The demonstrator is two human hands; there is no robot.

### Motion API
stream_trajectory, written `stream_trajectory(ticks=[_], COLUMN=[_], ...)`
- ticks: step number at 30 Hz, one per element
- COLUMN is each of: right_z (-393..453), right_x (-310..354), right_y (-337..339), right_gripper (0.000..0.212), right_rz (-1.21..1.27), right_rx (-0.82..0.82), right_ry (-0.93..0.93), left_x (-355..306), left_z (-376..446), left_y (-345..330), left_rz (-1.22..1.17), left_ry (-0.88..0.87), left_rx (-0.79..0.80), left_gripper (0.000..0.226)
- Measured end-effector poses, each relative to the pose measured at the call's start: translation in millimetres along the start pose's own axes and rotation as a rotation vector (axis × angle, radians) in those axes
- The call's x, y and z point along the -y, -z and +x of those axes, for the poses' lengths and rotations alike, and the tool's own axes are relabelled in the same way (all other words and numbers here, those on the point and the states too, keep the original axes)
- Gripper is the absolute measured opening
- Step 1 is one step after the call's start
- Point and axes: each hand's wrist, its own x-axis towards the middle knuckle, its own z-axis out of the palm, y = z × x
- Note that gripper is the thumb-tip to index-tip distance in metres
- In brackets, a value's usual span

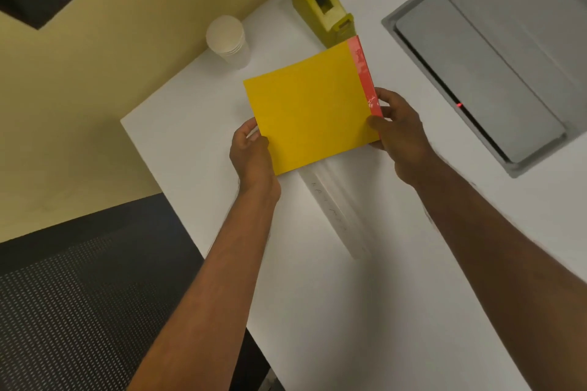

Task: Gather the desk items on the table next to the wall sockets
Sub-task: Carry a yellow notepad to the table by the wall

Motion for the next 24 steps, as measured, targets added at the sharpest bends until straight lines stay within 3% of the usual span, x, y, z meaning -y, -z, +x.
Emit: stream_trajectory(ticks=[13, 17, 24], right_z=[38.1, 83.1, 139.0], right_x=[39.5, 59.0, 86.6], right_y=[111.7, 143.3, 157.6], right_gripper=[0.049, 0.038, 0.043], right_rz=[0.129, 0.334, 0.643], right_rx=[-0.215, -0.322, -0.384], right_ry=[-0.018, -0.028, 0.046], left_x=[-27.8, -37.6, -49.0], left_z=[-28.1, -20.9, -2.9], left_y=[-119.0, -169.2, -242.0], left_rz=[-0.073, -0.156, -0.281], left_ry=[0.011, 0.049, 0.081], left_rx=[0.355, 0.388, 0.352], left_gripper=[0.043, 0.044, 0.043])
